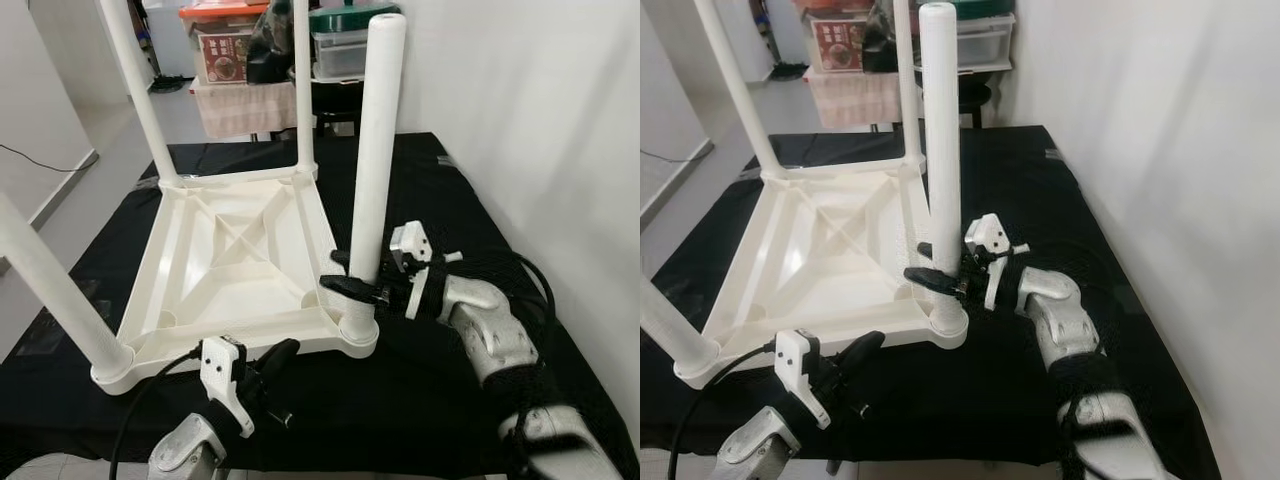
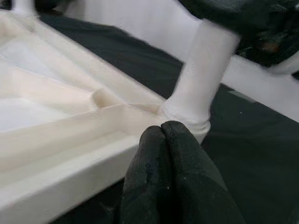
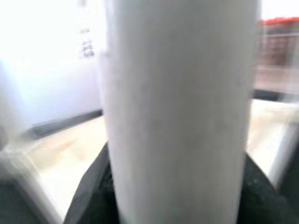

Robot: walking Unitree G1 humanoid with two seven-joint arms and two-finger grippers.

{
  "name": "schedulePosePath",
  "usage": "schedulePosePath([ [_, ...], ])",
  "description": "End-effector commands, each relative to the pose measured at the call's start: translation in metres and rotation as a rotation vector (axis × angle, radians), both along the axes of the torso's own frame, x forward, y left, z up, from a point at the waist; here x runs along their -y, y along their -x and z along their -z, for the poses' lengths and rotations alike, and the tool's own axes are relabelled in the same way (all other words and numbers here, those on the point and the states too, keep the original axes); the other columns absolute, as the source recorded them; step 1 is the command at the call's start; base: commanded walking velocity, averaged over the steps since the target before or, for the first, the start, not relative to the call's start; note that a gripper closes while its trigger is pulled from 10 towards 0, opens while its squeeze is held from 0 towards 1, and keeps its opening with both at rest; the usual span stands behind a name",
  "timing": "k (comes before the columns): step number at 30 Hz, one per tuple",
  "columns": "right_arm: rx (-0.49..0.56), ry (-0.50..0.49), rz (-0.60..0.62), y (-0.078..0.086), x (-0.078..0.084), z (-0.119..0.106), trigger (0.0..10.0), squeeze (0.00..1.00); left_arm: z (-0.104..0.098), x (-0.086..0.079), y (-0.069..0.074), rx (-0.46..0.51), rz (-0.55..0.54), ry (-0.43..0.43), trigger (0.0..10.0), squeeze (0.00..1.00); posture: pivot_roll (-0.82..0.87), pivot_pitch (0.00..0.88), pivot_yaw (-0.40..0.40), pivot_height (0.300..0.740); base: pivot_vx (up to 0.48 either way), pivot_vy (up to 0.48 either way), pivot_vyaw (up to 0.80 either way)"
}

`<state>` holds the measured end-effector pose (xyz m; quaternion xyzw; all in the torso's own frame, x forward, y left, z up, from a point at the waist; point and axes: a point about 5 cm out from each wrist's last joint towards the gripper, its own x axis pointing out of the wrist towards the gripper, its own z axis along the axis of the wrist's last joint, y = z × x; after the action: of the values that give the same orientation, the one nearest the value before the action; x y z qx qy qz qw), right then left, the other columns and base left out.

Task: Building children table

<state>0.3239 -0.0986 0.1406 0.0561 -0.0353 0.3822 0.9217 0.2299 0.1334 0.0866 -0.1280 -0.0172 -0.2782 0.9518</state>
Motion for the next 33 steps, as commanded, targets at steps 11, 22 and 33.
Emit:
schedulePosePath([
  [11,-0.217,0.093,0.059,0.016,-0.026,0.043,10.0,0.0,-0.002,0.001,-0.002,0.016,0.008,-0.01,10.0,0.0,0.0,0.0,0.022,0.74,0.0,0.0,0.0],
  [22,-0.102,0.112,-0.095,-0.005,-0.009,0.006,10.0,1.0,-0.002,0.004,-0.004,0.015,0.014,0.0,10.0,0.0,-0.01,0.0,0.022,0.74,0.0,0.0,0.0],
  [33,-0.013,0.221,-0.421,-0.024,0.004,-0.025,10.0,0.0,-0.002,0.004,-0.006,0.019,0.008,-0.005,10.0,0.0,0.01,0.0,0.01,0.74,0.0,0.0,0.0],
])
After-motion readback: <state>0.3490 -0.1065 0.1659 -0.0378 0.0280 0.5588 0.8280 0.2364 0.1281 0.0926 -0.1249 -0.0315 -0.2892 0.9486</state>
